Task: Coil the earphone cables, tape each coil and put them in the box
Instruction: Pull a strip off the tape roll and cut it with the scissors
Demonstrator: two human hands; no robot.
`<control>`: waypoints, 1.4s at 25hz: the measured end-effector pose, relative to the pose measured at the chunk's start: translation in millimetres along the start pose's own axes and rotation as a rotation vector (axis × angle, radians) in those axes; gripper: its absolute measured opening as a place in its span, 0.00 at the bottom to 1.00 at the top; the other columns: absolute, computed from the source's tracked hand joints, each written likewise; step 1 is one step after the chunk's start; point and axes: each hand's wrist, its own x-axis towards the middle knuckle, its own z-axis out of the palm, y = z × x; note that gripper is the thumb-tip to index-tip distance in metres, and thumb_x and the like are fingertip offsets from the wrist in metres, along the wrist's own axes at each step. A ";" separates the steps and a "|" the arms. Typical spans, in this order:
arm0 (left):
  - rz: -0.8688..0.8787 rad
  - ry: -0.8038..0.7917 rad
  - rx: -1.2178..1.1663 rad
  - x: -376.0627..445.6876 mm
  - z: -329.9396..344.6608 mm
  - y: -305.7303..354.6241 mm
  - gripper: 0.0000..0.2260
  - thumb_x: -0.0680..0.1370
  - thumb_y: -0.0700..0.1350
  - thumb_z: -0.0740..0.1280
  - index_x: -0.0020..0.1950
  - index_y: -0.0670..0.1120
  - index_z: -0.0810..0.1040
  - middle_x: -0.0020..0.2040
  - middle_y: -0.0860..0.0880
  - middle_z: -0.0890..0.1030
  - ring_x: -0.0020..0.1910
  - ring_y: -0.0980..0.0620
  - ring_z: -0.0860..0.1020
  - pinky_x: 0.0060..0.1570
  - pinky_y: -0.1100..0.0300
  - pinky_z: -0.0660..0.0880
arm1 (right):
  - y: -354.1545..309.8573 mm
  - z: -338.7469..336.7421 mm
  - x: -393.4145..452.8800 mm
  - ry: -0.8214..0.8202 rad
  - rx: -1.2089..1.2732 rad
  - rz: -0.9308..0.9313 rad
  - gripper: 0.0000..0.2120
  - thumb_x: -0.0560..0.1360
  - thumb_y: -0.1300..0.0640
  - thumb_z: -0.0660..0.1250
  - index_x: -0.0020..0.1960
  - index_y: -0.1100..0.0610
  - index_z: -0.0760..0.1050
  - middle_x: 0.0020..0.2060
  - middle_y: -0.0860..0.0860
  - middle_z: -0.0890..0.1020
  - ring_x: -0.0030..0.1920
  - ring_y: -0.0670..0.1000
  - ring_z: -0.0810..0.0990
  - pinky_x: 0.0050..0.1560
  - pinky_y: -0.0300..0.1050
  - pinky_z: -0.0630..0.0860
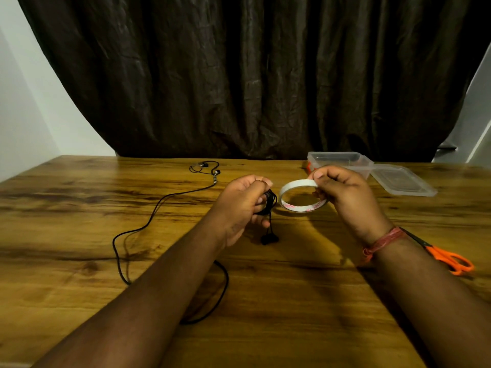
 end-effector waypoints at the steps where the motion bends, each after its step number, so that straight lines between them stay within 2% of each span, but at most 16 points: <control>1: -0.009 0.002 0.010 -0.6 -0.3 0.5 0.06 0.81 0.44 0.63 0.45 0.48 0.77 0.27 0.54 0.67 0.25 0.59 0.66 0.22 0.61 0.72 | 0.6 -0.4 -0.3 -0.003 -0.022 -0.003 0.13 0.79 0.65 0.60 0.41 0.54 0.79 0.34 0.43 0.81 0.35 0.40 0.77 0.45 0.42 0.74; 5: -0.034 -0.011 -0.003 -3.6 0.0 4.0 0.04 0.81 0.44 0.63 0.51 0.45 0.76 0.26 0.54 0.68 0.23 0.60 0.66 0.22 0.62 0.73 | 0.8 -0.2 -0.7 -0.015 -0.065 -0.022 0.12 0.80 0.64 0.60 0.42 0.55 0.79 0.35 0.44 0.81 0.36 0.39 0.77 0.42 0.36 0.74; 8: -0.049 -0.017 -0.033 -4.5 1.2 6.3 0.04 0.82 0.44 0.62 0.50 0.45 0.74 0.27 0.53 0.70 0.23 0.60 0.65 0.22 0.62 0.74 | -0.1 1.4 -1.8 -0.020 -0.077 -0.039 0.13 0.80 0.64 0.60 0.41 0.54 0.79 0.35 0.44 0.80 0.35 0.38 0.77 0.39 0.32 0.74; 12: -0.029 0.002 -0.020 -2.1 -0.5 7.2 0.06 0.83 0.44 0.60 0.48 0.45 0.73 0.30 0.52 0.76 0.25 0.58 0.63 0.24 0.61 0.76 | -0.9 -2.2 -1.6 0.003 -0.099 -0.030 0.13 0.80 0.63 0.61 0.41 0.54 0.79 0.35 0.45 0.80 0.35 0.38 0.76 0.41 0.35 0.74; 14: -0.013 0.027 -0.023 -0.7 -2.7 6.8 0.06 0.83 0.45 0.60 0.49 0.44 0.73 0.31 0.51 0.77 0.25 0.58 0.64 0.25 0.60 0.77 | -1.3 -5.6 -0.9 0.030 -0.103 -0.022 0.12 0.80 0.63 0.61 0.41 0.54 0.79 0.35 0.45 0.80 0.34 0.39 0.75 0.43 0.39 0.73; 17: 0.005 0.076 -0.034 -0.1 -4.3 4.3 0.06 0.83 0.47 0.61 0.53 0.45 0.75 0.34 0.49 0.81 0.24 0.59 0.68 0.25 0.60 0.77 | -2.0 -5.5 -1.3 0.034 -0.133 -0.034 0.13 0.79 0.63 0.61 0.41 0.53 0.79 0.33 0.42 0.80 0.34 0.39 0.75 0.41 0.37 0.72; 19: 0.022 0.112 0.054 -0.8 -2.0 1.3 0.08 0.82 0.49 0.61 0.54 0.47 0.76 0.37 0.48 0.83 0.28 0.58 0.76 0.26 0.58 0.78 | -3.3 -4.0 -2.3 0.027 -0.145 -0.061 0.12 0.80 0.63 0.61 0.41 0.53 0.79 0.32 0.40 0.80 0.35 0.37 0.75 0.40 0.34 0.71; 21: 0.092 0.121 0.254 -3.5 1.4 -3.0 0.07 0.81 0.53 0.64 0.54 0.53 0.78 0.40 0.50 0.83 0.35 0.56 0.81 0.27 0.60 0.77 | -4.3 -2.9 -3.7 0.018 -0.170 -0.097 0.11 0.80 0.62 0.61 0.42 0.53 0.79 0.31 0.38 0.80 0.35 0.37 0.75 0.40 0.32 0.70; 24: 0.225 0.101 0.454 -8.0 7.2 -9.8 0.10 0.78 0.54 0.68 0.58 0.56 0.80 0.43 0.53 0.83 0.33 0.60 0.81 0.26 0.65 0.75 | -2.2 0.3 -6.2 0.013 -0.270 -0.134 0.09 0.80 0.59 0.62 0.44 0.55 0.79 0.33 0.40 0.78 0.38 0.40 0.75 0.42 0.39 0.71; 26: 0.303 0.125 0.546 -7.5 10.0 -13.6 0.10 0.77 0.54 0.70 0.57 0.56 0.81 0.45 0.54 0.83 0.37 0.58 0.81 0.28 0.62 0.78 | 0.6 2.4 -6.8 0.028 -0.345 -0.155 0.08 0.80 0.58 0.62 0.45 0.56 0.79 0.38 0.45 0.79 0.43 0.47 0.77 0.47 0.47 0.73; 28: 0.372 0.178 0.640 -5.8 10.3 -15.0 0.07 0.76 0.54 0.70 0.53 0.57 0.82 0.45 0.55 0.82 0.41 0.58 0.81 0.35 0.56 0.81 | 2.7 3.6 -6.7 0.046 -0.388 -0.174 0.08 0.80 0.58 0.63 0.46 0.57 0.79 0.43 0.51 0.80 0.50 0.52 0.78 0.53 0.51 0.74; 31: 0.427 0.199 0.643 -4.3 8.9 -14.4 0.03 0.75 0.52 0.71 0.47 0.55 0.82 0.40 0.56 0.81 0.40 0.59 0.79 0.38 0.54 0.81 | 3.7 4.4 -6.9 0.069 -0.446 -0.211 0.07 0.79 0.58 0.63 0.46 0.56 0.78 0.44 0.52 0.80 0.50 0.52 0.78 0.54 0.52 0.74; 35: 0.367 0.155 0.555 -5.5 7.7 -12.4 0.03 0.76 0.51 0.70 0.44 0.54 0.80 0.40 0.54 0.81 0.39 0.56 0.80 0.35 0.53 0.82 | 4.0 5.0 -6.5 0.071 -0.521 -0.231 0.07 0.79 0.57 0.63 0.45 0.54 0.78 0.43 0.49 0.79 0.48 0.48 0.77 0.50 0.45 0.74</control>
